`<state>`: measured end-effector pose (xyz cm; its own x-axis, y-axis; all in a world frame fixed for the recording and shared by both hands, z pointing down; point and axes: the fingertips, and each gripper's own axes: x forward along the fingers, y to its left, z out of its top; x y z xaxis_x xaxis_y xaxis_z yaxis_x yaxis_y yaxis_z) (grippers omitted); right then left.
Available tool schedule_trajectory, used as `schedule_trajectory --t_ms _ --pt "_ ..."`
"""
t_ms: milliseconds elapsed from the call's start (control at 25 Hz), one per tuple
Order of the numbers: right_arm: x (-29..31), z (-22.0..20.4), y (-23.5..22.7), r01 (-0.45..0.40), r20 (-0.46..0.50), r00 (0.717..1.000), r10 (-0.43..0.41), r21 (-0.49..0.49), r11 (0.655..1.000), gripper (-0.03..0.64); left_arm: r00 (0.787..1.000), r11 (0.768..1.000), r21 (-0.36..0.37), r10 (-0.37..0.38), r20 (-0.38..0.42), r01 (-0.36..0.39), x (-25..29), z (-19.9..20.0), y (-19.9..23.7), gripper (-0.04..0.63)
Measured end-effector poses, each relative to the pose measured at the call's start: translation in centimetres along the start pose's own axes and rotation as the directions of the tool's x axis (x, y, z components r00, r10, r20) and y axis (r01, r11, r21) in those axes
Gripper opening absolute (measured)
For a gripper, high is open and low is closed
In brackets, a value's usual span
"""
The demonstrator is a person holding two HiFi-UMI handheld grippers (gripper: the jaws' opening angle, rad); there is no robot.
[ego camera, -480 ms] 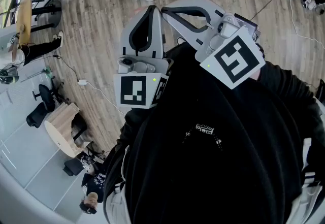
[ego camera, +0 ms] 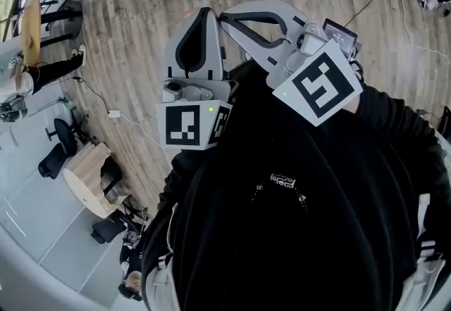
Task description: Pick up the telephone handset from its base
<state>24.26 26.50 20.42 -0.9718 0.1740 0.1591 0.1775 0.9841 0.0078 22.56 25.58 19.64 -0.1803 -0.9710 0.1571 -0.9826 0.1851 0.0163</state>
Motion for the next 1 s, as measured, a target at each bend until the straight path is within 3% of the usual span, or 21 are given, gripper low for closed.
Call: schedule_trajectory --t_ms 640,1000 --pt "-2.1 -1.5 -2.8 0.026 0.021 0.999 -0.027 0.076 0.997 0.017 0.999 1.000 0.008 -0.009 -0.052 0.009 2.8 -1.1 -2.4 -0.006" --pt "-0.8 -1.9 -3.5 0.022 0.006 1.000 -0.022 0.072 0.997 0.017 0.999 1.000 -0.014 -0.016 -0.051 0.015 3.6 -1.6 -1.2 -0.006"
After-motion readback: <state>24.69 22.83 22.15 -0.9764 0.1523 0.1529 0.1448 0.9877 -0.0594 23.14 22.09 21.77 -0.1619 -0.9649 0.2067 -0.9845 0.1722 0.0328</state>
